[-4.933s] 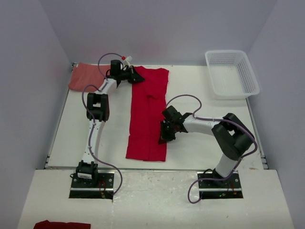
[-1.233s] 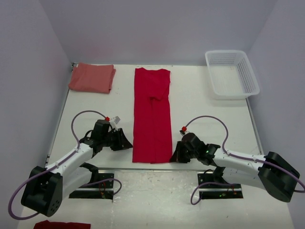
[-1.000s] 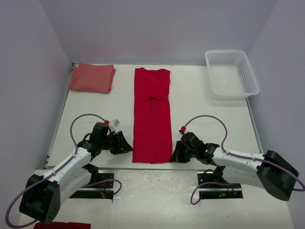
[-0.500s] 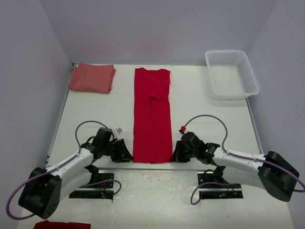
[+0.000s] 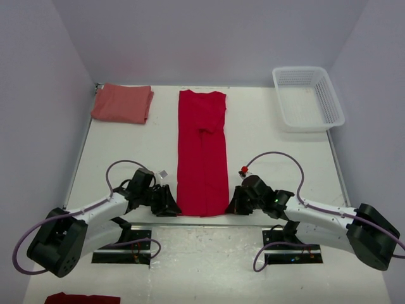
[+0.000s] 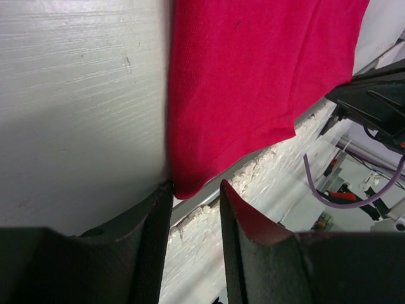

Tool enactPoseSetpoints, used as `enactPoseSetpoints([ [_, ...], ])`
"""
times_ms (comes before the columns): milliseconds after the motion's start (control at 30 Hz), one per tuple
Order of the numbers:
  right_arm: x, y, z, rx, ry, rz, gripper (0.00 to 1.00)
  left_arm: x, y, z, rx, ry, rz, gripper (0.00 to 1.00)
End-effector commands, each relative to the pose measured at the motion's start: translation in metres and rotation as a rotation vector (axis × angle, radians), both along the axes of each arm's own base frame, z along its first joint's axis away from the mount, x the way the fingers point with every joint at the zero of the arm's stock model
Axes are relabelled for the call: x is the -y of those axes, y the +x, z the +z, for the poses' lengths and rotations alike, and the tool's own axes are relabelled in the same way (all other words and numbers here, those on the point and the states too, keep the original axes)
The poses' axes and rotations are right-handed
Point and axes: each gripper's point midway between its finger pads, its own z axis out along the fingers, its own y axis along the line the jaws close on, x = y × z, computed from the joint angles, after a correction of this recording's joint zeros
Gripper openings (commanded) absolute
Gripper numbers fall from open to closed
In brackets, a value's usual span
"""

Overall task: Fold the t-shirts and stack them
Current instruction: Grab the bottom of the folded rectangular tshirt with both arms

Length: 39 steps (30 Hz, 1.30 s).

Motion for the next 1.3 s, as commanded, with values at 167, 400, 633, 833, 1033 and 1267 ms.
enactPoseSetpoints([
  [167,-0.002,0.006,0.009,0.039,0.009,-0.007,0.0,-0.004,0.005,-0.013,0.002,0.052,0.015,0.38],
  [400,-0.002,0.006,0.008,0.036,-0.002,-0.004,0.0,-0.002,0.009,-0.013,0.006,0.05,0.007,0.12],
  [633,0.002,0.008,0.003,0.04,-0.043,0.0,0.0,-0.006,0.003,-0.008,0.007,0.059,0.012,0.0],
  [833,0.011,0.01,0.005,0.066,-0.082,-0.006,0.0,-0.008,-0.001,-0.002,0.024,0.056,0.002,0.0],
  [1033,0.014,0.007,0.007,0.067,-0.077,-0.005,0.0,-0.011,-0.009,-0.004,0.018,0.05,-0.009,0.0],
  [1267,0.009,-0.001,0.008,0.054,-0.033,0.032,0.0,-0.004,-0.008,0.007,0.057,0.006,-0.063,0.0],
])
